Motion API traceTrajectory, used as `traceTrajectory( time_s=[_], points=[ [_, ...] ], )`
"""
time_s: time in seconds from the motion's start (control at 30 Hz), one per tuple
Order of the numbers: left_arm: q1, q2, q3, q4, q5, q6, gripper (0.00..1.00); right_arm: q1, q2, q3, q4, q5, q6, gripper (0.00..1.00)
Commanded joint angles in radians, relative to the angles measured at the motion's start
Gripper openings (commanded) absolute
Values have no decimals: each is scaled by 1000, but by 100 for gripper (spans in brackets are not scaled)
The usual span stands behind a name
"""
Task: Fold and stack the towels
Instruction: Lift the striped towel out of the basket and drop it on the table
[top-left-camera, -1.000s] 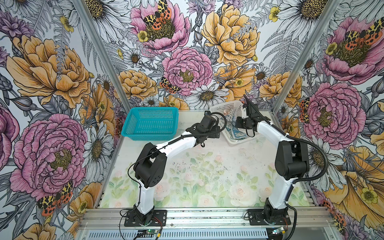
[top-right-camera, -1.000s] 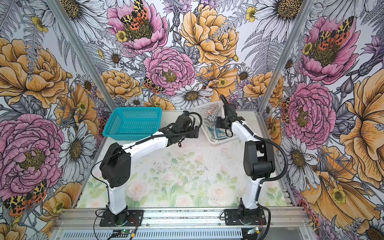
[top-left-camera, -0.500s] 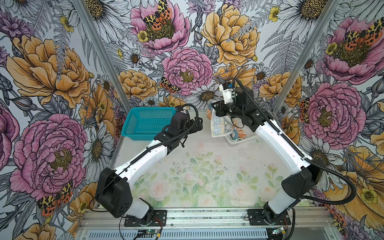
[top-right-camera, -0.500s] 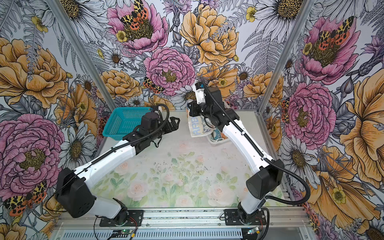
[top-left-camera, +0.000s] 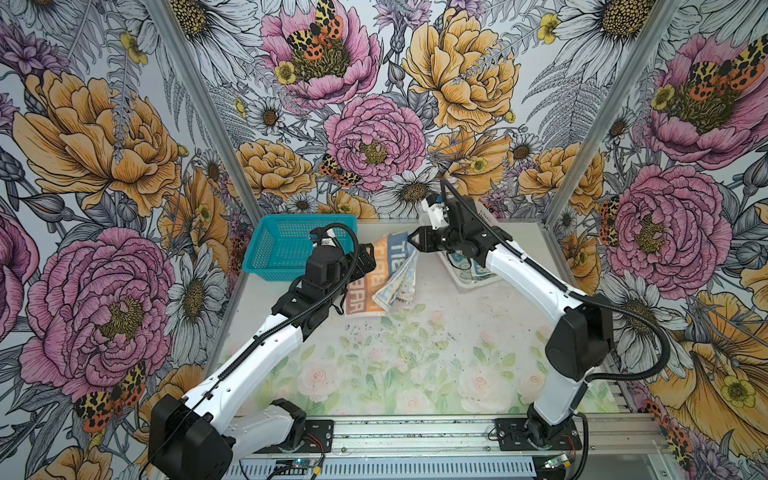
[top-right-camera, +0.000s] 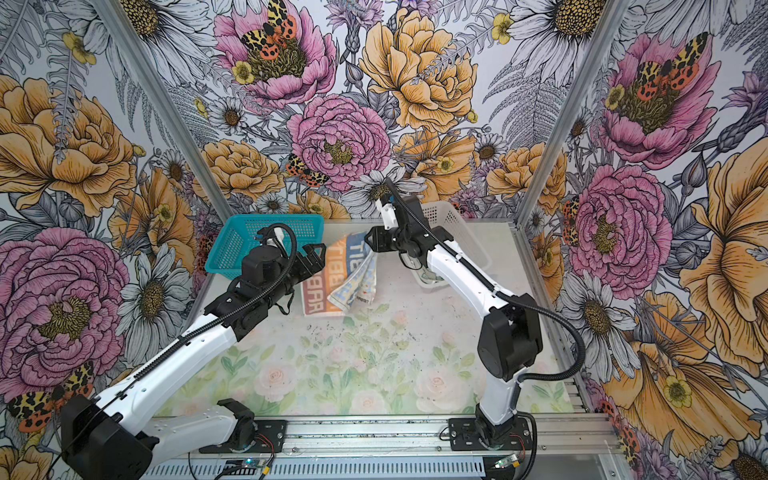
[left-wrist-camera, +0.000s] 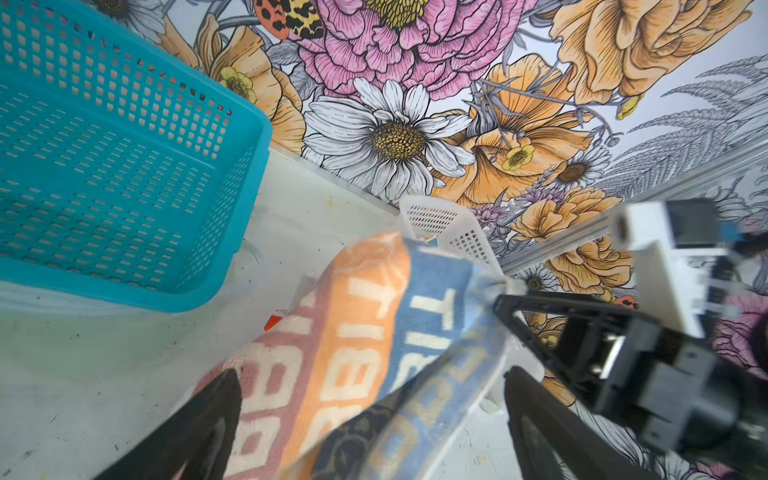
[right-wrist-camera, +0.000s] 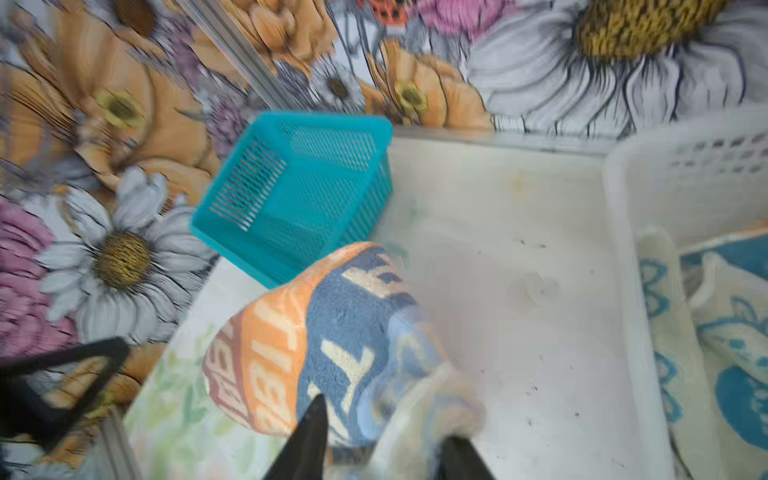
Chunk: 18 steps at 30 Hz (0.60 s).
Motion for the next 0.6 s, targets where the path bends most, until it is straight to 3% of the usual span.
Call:
traceTrajectory(
  time_s=[0.0, 0.1, 0.27, 0.47, 0.57],
  points=[
    [-12, 18, -26, -1, 13, -25, 99, -36, 19, -65, 29, -1, 11, 62],
    [-22, 31, -49, 9, 10, -30, 99, -61, 56, -96, 45, -8, 19, 75],
    [-33, 63, -64, 17, 11, -39, 99, -75, 128, -88, 66, -1, 37, 87],
    [-44, 82, -73, 7, 15, -33, 99, -124, 179, -67, 67, 48, 41, 99],
    [-50, 96, -73, 2, 14, -26, 99, -165, 160, -89, 65, 54, 34, 99]
  ],
)
